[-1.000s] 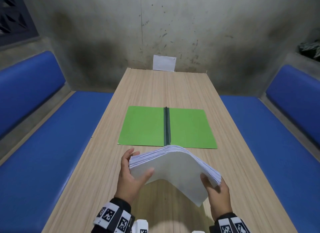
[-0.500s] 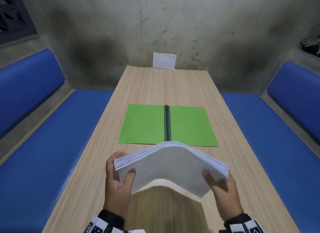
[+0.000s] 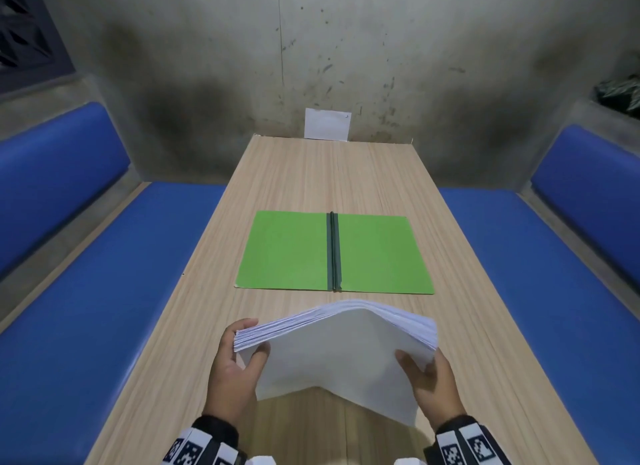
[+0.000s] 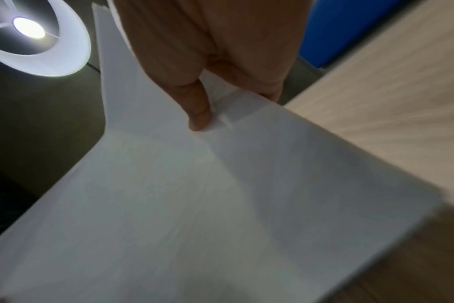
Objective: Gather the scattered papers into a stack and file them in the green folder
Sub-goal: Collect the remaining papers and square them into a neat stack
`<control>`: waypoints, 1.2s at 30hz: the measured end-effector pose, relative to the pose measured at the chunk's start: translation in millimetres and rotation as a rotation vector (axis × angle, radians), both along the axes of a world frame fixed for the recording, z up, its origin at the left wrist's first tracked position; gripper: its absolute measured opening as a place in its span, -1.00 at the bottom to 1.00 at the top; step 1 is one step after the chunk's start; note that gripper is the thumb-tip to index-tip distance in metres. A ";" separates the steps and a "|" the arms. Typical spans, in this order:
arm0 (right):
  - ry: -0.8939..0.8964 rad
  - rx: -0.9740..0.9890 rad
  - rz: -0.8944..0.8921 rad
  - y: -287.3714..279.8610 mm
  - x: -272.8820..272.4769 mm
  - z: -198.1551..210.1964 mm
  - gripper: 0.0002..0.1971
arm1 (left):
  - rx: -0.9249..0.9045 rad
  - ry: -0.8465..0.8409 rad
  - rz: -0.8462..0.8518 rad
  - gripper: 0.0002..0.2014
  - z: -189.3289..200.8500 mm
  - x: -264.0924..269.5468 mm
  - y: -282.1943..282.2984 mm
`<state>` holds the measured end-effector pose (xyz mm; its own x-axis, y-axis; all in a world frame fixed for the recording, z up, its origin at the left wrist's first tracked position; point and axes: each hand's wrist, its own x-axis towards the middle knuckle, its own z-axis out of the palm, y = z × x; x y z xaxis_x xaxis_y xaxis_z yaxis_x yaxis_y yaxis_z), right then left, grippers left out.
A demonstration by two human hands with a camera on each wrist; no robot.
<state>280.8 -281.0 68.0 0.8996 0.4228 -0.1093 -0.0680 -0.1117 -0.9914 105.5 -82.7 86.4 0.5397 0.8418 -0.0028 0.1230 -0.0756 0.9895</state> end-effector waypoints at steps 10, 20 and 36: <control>-0.928 -0.405 0.364 13.0 -1.6 103.7 -0.59 | 0.732 0.172 -0.342 -0.23 57.8 28.8 -33.8; -1.182 -0.484 0.256 1.7 -10.6 157.3 -0.80 | -0.058 -0.291 -0.253 -0.73 76.1 37.5 -30.8; 0.159 -0.230 0.259 4.0 2.2 0.0 -0.71 | -0.349 -0.050 -0.402 -0.73 -8.5 15.4 -3.7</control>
<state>283.0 -277.0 68.0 0.7302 0.5823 -0.3575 -0.1594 -0.3637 -0.9178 120.9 -86.3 77.9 0.8260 0.5225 -0.2115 0.1043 0.2272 0.9683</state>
